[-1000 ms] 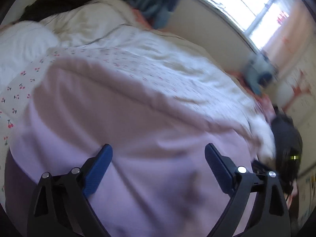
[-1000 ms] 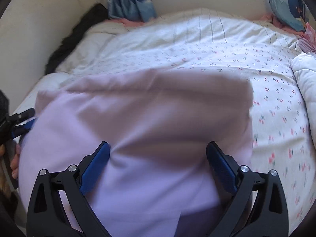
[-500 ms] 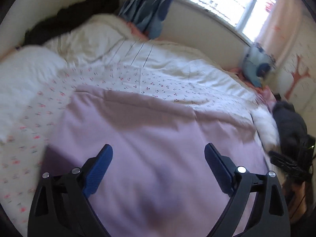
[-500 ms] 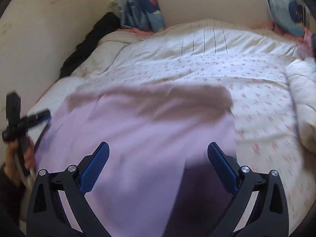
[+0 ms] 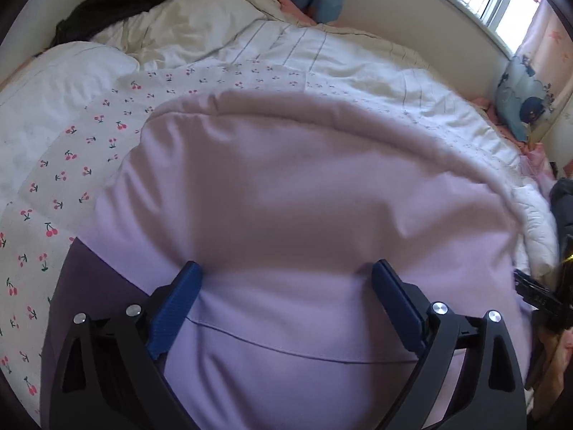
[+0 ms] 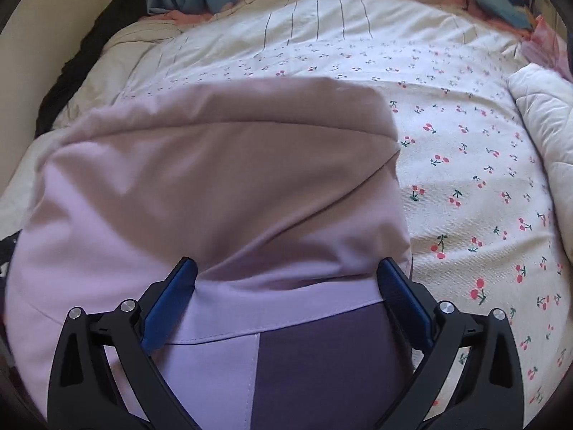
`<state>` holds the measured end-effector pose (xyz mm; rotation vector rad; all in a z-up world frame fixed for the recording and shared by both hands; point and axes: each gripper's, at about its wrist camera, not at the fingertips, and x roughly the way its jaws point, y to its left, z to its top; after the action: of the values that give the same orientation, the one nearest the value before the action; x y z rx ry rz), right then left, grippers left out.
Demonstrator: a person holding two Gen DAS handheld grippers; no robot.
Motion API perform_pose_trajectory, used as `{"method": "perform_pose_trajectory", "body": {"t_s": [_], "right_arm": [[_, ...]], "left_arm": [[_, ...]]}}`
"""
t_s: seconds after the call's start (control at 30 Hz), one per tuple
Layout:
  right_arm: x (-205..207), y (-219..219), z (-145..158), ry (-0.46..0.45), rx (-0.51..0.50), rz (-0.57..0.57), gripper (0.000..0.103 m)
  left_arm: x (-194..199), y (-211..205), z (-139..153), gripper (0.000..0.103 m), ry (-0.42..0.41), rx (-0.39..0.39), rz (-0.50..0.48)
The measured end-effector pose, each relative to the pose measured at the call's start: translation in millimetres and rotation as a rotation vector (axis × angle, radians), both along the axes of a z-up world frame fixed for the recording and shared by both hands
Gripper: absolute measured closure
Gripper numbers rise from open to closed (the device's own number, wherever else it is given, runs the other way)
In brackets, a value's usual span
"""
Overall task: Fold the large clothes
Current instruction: 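Press and smooth the folded jacket with both open grippers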
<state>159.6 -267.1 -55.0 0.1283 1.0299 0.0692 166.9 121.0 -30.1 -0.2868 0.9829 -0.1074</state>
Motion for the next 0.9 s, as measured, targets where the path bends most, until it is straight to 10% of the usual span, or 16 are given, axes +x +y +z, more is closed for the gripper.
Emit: {"method": "perform_pose_trajectory", "body": {"t_s": [0.2, 0.4, 0.67, 0.9], "right_arm": [[-100, -46, 48, -0.078, 0.271, 0.061, 0.006], [-194, -91, 27, 0.029, 0.518, 0.027, 0.006], [-212, -60, -6, 0.137, 0.648, 0.072, 0.006], [-195, -48, -11, 0.224, 0.652, 0.068, 0.006]], "left_arm": [[-106, 87, 48, 0.012, -0.123, -0.184, -0.035], [-185, 160, 17, 0.012, -0.012, -0.344, 0.105], [-188, 116, -40, 0.012, 0.144, -0.585, 0.056], [-174, 102, -50, 0.007, 0.154, -0.624, 0.116]]}}
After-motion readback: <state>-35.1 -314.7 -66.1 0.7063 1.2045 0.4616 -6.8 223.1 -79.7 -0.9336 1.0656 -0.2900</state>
